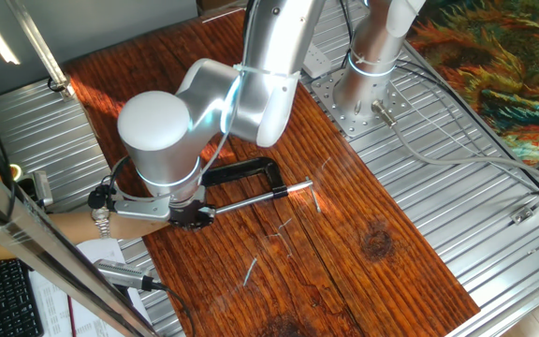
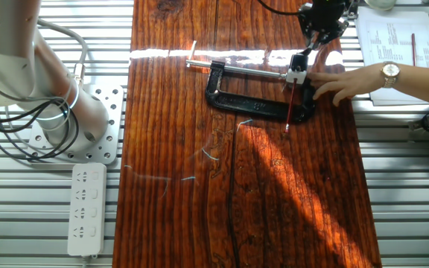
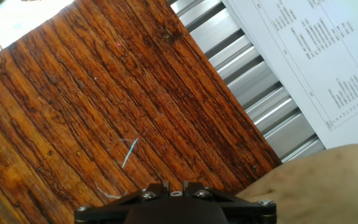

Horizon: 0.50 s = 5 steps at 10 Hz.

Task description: Sharpen the pencil with a pencil sharpener

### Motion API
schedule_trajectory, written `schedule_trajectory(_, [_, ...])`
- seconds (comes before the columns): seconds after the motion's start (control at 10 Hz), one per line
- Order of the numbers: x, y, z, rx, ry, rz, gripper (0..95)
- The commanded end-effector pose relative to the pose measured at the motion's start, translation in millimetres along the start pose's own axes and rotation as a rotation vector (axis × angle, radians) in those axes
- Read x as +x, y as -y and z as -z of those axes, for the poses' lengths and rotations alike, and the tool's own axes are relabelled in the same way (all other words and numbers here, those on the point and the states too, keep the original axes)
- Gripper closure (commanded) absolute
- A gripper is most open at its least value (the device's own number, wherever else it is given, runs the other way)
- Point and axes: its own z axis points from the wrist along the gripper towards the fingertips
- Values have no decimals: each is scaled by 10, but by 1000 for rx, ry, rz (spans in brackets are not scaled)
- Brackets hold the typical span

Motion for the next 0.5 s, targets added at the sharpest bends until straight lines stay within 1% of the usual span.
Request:
schedule_trajectory(0.1, [5,-4,2,10,-4,14,950])
schedule_trajectory(0.2, [5,-4,2,16,-8,11,950])
schedule_trajectory(0.3, [5,-4,2,43,7,50,950])
schedule_trajectory(0.4, [5,-4,2,43,7,50,950])
schedule_trajectory(0.5, [5,-4,2,45,22,67,950])
